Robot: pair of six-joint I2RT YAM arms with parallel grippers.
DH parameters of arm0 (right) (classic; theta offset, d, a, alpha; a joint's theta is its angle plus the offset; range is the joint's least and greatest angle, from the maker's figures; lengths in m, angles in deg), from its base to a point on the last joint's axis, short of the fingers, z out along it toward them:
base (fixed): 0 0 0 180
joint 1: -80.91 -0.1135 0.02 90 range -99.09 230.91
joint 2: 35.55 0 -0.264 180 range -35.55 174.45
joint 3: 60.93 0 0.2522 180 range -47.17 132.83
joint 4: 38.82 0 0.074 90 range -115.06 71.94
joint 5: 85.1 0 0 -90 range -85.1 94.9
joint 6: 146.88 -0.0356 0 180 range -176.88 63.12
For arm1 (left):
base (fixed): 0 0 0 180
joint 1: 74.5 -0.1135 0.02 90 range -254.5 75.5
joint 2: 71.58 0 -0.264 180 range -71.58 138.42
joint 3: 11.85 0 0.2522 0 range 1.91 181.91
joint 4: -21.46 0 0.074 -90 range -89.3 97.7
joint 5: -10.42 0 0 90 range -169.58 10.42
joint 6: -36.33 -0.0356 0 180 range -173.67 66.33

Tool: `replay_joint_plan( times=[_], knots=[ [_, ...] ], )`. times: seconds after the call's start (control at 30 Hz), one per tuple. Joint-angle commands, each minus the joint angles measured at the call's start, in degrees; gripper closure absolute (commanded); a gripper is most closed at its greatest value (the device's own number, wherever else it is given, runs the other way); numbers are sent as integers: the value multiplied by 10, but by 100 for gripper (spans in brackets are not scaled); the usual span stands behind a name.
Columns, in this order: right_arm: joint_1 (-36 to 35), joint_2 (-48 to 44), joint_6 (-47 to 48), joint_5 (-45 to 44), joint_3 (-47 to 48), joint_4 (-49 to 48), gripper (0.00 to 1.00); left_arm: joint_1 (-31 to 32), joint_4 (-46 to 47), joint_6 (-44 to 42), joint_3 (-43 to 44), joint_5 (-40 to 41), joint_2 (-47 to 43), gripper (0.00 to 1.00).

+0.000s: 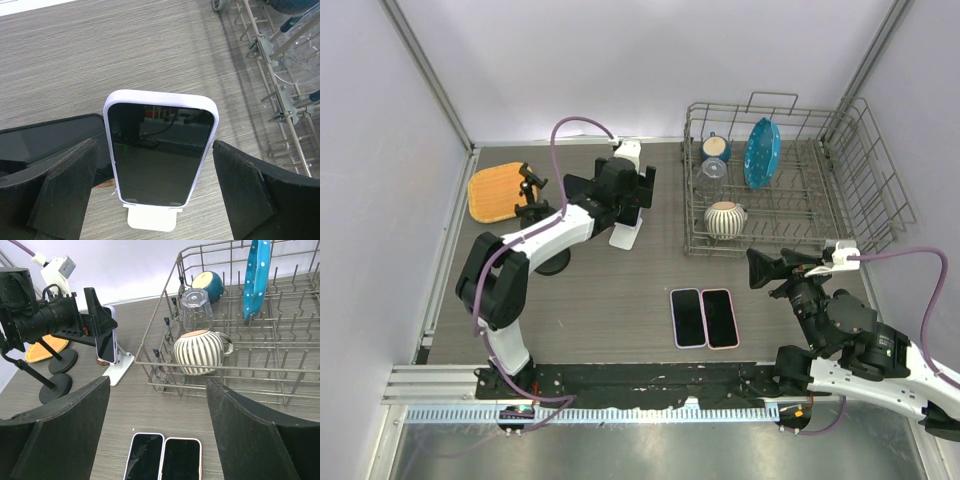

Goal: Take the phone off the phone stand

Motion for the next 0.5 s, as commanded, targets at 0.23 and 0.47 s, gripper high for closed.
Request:
replay_joint_plan(
  times=[0.23,0.47],
  knots=[
    [1,10,9,-12,5,-12,17,-1,35,4,-3,-11,12,1],
    [1,10,9,-13,5,-12,17,-1,34,3,-3,-11,15,9]
  ],
)
